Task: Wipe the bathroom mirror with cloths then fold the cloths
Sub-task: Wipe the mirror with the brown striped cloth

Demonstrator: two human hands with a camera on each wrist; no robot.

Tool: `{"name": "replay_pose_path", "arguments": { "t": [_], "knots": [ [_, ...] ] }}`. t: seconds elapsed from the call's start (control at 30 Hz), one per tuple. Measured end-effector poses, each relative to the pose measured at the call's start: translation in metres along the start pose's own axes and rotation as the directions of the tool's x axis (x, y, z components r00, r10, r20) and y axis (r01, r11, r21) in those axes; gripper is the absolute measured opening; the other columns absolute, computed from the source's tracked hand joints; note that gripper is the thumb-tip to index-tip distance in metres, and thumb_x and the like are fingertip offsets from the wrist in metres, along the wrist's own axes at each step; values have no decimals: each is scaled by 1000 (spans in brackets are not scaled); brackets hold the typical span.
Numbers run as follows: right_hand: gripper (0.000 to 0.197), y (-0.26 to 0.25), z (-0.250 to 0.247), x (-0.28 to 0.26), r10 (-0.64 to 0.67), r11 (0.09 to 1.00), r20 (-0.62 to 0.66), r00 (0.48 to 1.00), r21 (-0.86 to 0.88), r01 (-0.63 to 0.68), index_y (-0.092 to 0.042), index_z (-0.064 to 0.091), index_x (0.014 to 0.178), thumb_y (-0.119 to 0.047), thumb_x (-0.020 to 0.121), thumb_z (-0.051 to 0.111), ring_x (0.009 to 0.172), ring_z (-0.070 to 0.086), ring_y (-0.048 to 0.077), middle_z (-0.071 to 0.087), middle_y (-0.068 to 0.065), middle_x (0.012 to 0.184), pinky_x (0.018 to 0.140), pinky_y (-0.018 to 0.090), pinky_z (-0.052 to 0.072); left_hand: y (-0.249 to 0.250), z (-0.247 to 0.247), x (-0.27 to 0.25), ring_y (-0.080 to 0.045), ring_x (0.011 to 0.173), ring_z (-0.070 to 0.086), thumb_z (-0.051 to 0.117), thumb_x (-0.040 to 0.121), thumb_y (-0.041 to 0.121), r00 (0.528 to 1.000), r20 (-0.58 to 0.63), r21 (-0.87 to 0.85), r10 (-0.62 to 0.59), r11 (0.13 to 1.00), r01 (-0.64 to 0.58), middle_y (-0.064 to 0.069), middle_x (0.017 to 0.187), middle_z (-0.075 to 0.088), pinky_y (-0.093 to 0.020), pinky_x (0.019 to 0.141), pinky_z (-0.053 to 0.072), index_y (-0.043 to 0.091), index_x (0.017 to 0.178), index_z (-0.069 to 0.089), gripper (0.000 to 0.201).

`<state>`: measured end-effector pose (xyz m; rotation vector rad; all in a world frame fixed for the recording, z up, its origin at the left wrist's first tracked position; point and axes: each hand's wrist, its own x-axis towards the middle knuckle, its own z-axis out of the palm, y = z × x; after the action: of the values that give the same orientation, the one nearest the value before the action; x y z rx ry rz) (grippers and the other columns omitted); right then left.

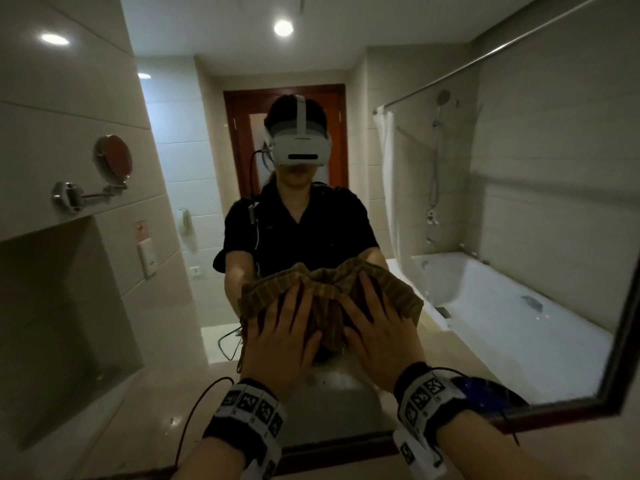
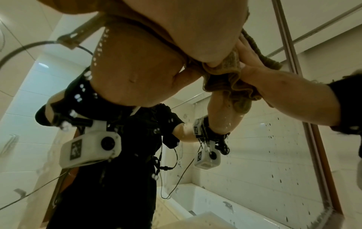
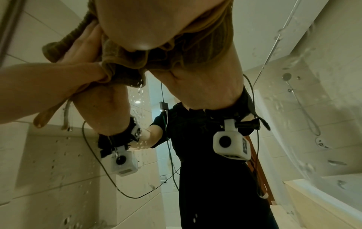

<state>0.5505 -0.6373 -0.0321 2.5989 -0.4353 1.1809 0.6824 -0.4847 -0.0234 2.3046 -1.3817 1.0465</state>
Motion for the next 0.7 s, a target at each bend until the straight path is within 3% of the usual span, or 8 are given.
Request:
{"name": "replay_pose_path", "arguments": {
  "t": [0.17,0.27,0.4,0.43,0.47,0.5,0.6,0.7],
  "knots": [
    [59,3,16,-28,77,985,22,997,153,-79,-35,10,154,-44,99,29,141,25,26,0,3,162,106,48,36,26,14,-9,-33,131,31,10,99,50,993,69,-69,-98,992,103,-12,150,26,-52,105,18,12,148,22,64],
    [53,19,21,-46,53,982,11,999,181,-55,-36,9,154,-45,102,18,137,30,24,-2,0,162,105,48,32,51,31,-16,-36,132,29,9,98,53,986,111,-88,-124,987,134,-12,156,15,-51,113,10,13,152,12,67],
    [62,52,9,-35,8,984,19,1000,176,-12,-38,9,153,-40,97,35,140,27,24,9,4,161,110,51,27,83,25,4,-38,123,36,8,97,53,955,170,-93,-242,961,260,-16,145,30,-59,94,40,8,143,27,67],
    [63,63,1,-29,31,981,3,1000,189,-31,-39,9,153,-38,96,36,142,24,24,11,5,161,103,56,42,92,19,12,-38,125,35,11,97,53,961,160,-97,-225,965,242,-15,145,30,-60,93,40,9,144,26,66],
    [62,74,-7,-20,49,979,-27,998,198,-43,-38,11,152,-37,96,36,142,24,25,12,7,161,105,34,26,98,14,23,-36,127,34,17,96,53,975,135,-97,-177,977,191,-13,147,28,-59,96,38,11,146,24,66],
    [61,86,-16,-10,53,980,-57,997,194,-41,-36,15,152,-36,96,35,141,24,26,12,8,160,112,45,26,104,8,35,-34,130,32,24,94,52,988,99,-89,-119,988,128,-12,149,26,-58,97,37,13,148,22,67],
    [57,131,-52,27,-12,995,-127,992,96,25,-29,21,152,-36,97,35,144,21,30,2,8,162,113,47,28,126,-18,88,-31,136,26,33,92,49,999,-39,-27,15,1000,-16,-8,155,17,-55,104,32,16,151,15,71],
    [57,169,-88,58,55,998,-174,983,53,-46,-33,21,152,-40,97,36,143,24,30,0,6,162,108,45,33,148,-43,135,-28,142,13,35,94,49,992,-125,-10,7,1000,-9,-3,159,3,-55,109,23,21,153,-1,75]
  ]
}}
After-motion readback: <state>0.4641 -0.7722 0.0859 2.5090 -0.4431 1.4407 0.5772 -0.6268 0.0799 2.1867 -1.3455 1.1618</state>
